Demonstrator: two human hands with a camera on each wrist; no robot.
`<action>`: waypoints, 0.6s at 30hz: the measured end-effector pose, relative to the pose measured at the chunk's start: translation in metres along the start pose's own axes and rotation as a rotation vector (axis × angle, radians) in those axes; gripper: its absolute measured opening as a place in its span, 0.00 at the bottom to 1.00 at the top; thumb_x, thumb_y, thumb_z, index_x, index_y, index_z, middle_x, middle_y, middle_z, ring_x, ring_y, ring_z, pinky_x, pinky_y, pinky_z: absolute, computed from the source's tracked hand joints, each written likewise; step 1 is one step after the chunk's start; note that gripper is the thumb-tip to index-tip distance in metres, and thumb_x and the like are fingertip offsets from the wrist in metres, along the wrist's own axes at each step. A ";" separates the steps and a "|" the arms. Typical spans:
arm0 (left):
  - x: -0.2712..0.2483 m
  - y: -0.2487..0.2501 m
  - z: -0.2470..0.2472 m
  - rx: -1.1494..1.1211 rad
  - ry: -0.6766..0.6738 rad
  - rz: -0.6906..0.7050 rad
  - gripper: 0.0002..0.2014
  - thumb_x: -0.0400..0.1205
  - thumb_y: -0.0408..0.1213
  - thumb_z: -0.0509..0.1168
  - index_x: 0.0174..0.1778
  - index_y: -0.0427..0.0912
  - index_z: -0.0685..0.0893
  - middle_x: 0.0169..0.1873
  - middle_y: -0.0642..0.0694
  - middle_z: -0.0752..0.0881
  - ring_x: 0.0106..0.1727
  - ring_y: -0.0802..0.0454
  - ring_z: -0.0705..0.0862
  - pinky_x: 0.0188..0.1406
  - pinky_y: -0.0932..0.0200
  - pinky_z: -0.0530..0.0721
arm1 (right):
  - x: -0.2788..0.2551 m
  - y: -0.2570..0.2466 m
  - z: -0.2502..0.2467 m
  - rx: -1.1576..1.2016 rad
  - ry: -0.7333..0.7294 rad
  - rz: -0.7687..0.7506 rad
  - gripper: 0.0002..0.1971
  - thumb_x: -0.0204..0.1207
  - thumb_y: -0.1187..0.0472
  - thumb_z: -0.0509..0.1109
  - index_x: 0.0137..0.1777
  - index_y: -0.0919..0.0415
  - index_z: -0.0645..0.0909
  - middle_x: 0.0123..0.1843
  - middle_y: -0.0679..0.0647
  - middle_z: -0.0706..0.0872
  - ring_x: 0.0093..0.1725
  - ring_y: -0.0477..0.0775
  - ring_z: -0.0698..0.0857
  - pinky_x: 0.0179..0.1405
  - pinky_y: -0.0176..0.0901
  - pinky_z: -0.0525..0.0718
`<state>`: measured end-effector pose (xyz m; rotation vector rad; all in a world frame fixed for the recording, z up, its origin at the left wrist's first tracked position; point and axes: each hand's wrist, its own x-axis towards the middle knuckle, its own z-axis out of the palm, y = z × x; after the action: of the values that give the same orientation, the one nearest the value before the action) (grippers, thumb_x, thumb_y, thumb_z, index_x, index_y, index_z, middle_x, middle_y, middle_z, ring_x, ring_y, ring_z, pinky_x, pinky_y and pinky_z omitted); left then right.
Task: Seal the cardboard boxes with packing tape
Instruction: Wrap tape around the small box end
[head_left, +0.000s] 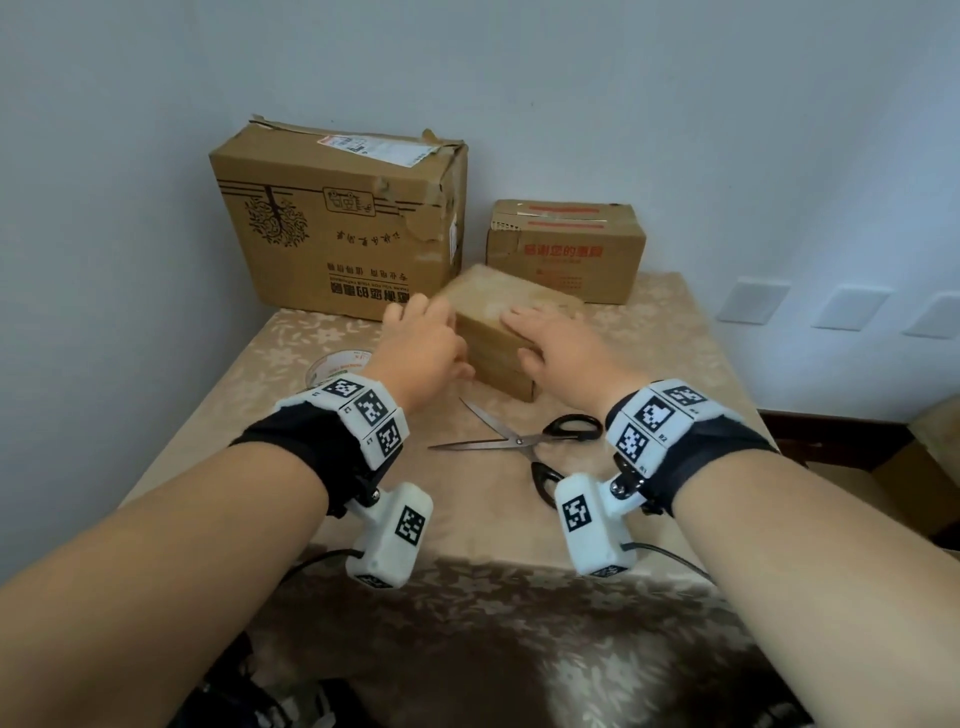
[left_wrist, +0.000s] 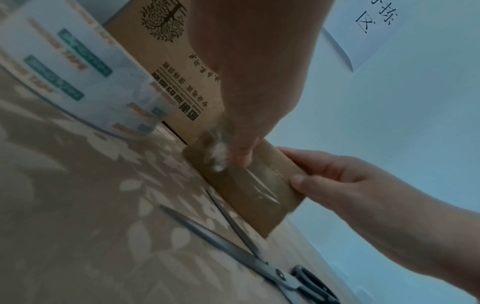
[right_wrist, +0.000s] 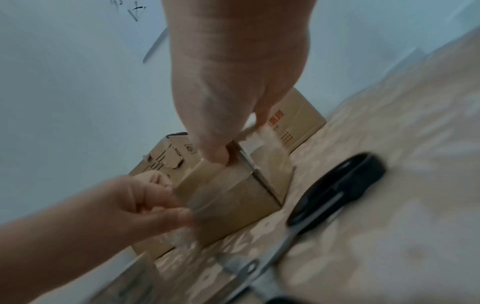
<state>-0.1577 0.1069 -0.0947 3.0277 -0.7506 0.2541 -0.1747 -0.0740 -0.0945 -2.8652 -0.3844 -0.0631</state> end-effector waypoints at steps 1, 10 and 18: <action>0.002 0.000 -0.001 -0.033 -0.031 -0.008 0.11 0.83 0.45 0.63 0.50 0.45 0.88 0.50 0.47 0.73 0.54 0.47 0.72 0.55 0.53 0.68 | -0.003 0.005 -0.003 0.015 -0.010 -0.057 0.27 0.85 0.66 0.56 0.83 0.52 0.60 0.84 0.48 0.61 0.84 0.51 0.55 0.83 0.53 0.48; 0.009 0.012 -0.020 -0.049 0.058 0.009 0.08 0.86 0.35 0.57 0.54 0.46 0.82 0.45 0.50 0.82 0.52 0.45 0.81 0.50 0.54 0.71 | 0.000 0.012 0.005 -0.004 -0.024 -0.013 0.36 0.82 0.77 0.52 0.86 0.56 0.46 0.87 0.52 0.45 0.85 0.50 0.43 0.84 0.51 0.50; 0.023 0.037 0.005 -0.117 -0.110 0.152 0.29 0.89 0.47 0.49 0.84 0.43 0.50 0.84 0.47 0.54 0.84 0.52 0.53 0.82 0.52 0.47 | 0.002 0.016 0.008 -0.025 -0.071 0.070 0.32 0.86 0.69 0.54 0.85 0.64 0.43 0.87 0.56 0.41 0.85 0.52 0.41 0.84 0.45 0.43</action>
<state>-0.1543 0.0636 -0.0969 2.8979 -0.9684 0.0434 -0.1688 -0.0861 -0.1058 -2.9091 -0.2980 0.0474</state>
